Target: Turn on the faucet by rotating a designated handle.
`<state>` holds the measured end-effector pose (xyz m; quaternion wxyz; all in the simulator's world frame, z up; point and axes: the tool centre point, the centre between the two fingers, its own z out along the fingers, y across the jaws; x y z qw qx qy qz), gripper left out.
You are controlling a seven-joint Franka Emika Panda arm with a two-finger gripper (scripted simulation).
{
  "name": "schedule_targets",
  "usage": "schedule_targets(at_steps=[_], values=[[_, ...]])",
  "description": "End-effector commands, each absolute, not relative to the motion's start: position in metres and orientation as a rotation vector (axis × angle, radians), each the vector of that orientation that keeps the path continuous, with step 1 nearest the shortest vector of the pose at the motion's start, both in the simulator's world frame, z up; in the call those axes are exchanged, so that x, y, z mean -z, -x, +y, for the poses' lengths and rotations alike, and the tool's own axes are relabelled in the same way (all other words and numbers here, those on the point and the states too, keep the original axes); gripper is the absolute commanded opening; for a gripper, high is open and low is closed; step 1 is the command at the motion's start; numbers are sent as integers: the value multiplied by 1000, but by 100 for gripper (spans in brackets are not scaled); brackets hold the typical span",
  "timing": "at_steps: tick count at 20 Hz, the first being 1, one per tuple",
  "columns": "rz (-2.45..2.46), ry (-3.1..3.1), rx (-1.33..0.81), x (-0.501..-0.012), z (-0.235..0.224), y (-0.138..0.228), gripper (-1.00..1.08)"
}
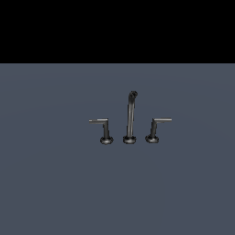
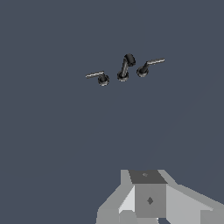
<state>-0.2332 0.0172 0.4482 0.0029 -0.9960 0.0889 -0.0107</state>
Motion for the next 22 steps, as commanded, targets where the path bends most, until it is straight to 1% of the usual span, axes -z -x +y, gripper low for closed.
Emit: schedule_targets(at_steps=[1,22], values=[[359,3115,32,-435,25,228,-100],[1060,2948,19,-317,84,157,-100]])
